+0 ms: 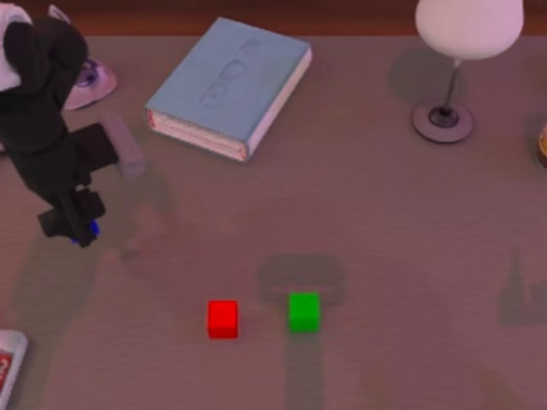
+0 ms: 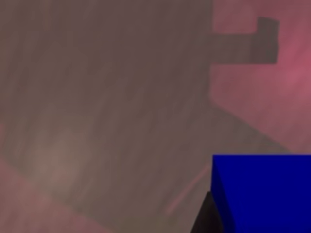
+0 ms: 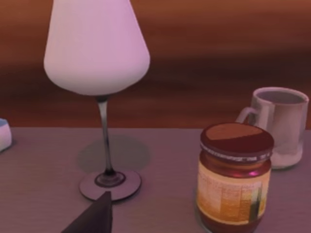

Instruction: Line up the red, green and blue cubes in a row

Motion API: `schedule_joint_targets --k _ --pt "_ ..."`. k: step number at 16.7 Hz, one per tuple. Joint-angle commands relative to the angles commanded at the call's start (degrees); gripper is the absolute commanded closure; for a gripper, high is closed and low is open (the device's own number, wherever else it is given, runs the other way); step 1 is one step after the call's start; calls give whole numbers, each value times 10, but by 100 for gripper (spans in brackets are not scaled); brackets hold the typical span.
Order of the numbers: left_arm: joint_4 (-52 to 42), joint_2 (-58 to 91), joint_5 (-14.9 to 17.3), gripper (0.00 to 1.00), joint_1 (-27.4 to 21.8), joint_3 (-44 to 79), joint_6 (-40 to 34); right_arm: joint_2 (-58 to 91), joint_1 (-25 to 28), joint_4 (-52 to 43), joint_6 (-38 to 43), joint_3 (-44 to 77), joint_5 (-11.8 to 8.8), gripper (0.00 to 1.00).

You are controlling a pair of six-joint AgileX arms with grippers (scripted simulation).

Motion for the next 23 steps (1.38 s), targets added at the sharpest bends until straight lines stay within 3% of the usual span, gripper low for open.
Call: schedule_joint_targets --k 6,9,12,18,21,23 --pt "-6 -2 0 100 -4 5 0 0 0 0 0 0 0 0" --pt "-25 27 0 100 -43 44 -14 0 0 0 0 0 0 0" --pt "-63 79 0 100 -135 130 -45 0 0 0 0 0 0 0" --pt "-145 189 -1 100 -377 330 -132 0 0 0 0 0 0 0" --pt "-169 221 -2 100 -444 394 -164 0 0 0 0 0 0 0" --pt "-174 227 -2 100 -457 407 -172 0 0 0 0 0 0 0"
